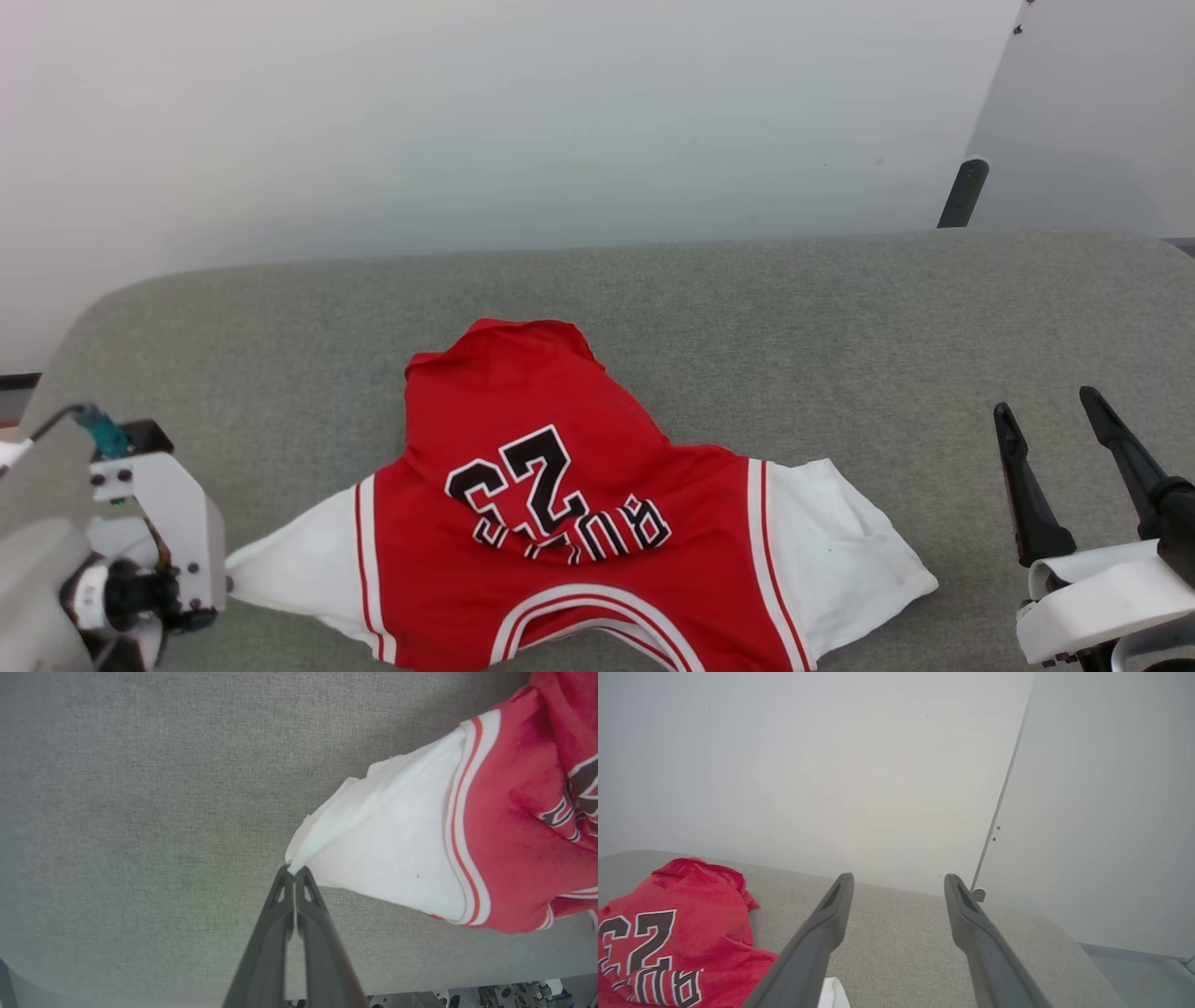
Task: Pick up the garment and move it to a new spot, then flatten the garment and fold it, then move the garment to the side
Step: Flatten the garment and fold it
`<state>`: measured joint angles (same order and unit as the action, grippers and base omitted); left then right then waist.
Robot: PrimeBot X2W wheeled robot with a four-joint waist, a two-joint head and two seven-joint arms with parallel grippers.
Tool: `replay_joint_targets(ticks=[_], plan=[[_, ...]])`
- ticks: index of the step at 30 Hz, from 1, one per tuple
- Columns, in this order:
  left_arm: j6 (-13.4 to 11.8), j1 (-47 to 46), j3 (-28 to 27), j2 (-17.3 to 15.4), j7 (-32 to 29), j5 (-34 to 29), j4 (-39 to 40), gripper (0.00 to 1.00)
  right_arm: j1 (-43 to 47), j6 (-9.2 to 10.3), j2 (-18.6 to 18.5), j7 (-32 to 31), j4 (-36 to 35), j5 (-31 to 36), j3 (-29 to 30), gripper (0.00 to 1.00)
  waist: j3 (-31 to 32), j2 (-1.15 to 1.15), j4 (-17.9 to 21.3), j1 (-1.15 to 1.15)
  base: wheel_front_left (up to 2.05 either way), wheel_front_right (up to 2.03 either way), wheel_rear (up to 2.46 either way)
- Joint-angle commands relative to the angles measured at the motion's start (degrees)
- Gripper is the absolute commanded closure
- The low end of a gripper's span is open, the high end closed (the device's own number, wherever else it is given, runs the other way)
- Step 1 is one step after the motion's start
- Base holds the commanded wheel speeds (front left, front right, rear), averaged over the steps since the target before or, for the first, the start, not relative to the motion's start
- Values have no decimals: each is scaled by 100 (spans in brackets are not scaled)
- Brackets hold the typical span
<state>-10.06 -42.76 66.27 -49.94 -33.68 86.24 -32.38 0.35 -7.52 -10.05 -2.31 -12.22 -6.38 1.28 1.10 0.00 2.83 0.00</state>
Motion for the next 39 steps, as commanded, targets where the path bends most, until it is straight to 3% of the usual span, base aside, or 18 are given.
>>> replay_joint_targets(ticks=[1,5,6,7,8,20,33,39], plan=[[27,123,-12,70,36,50,-73,100,56,6,-3,-14,-18,-24,-20,0,12,0,13,0,0,0,0],[155,211,-12,213,148,64,-205,100,42,6,6,-40,-11,-32,-63,0,36,0,42,0,0,0,0],[196,224,-29,240,191,77,-234,71,34,6,4,-45,-2,-36,-66,0,45,0,48,0,0,0,0],[208,233,-48,257,235,91,-270,53,30,6,-2,-43,12,-37,-71,0,56,0,52,0,0,0,0],[228,237,-55,272,264,87,-292,2,28,6,-11,-43,23,-43,-73,0,67,0,54,0,0,0,0],[310,265,-256,264,1038,-75,114,0,167,6,28,-13,28,-46,6,0,331,0,-102,0,0,0,0],[282,818,-596,-124,3007,-559,1352,0,385,6,52,176,119,-40,188,0,628,0,-304,0,0,0,0],[150,1160,-668,-294,3349,-453,1796,0,566,6,87,218,116,-42,443,0,671,0,-416,0,0,0,0]])
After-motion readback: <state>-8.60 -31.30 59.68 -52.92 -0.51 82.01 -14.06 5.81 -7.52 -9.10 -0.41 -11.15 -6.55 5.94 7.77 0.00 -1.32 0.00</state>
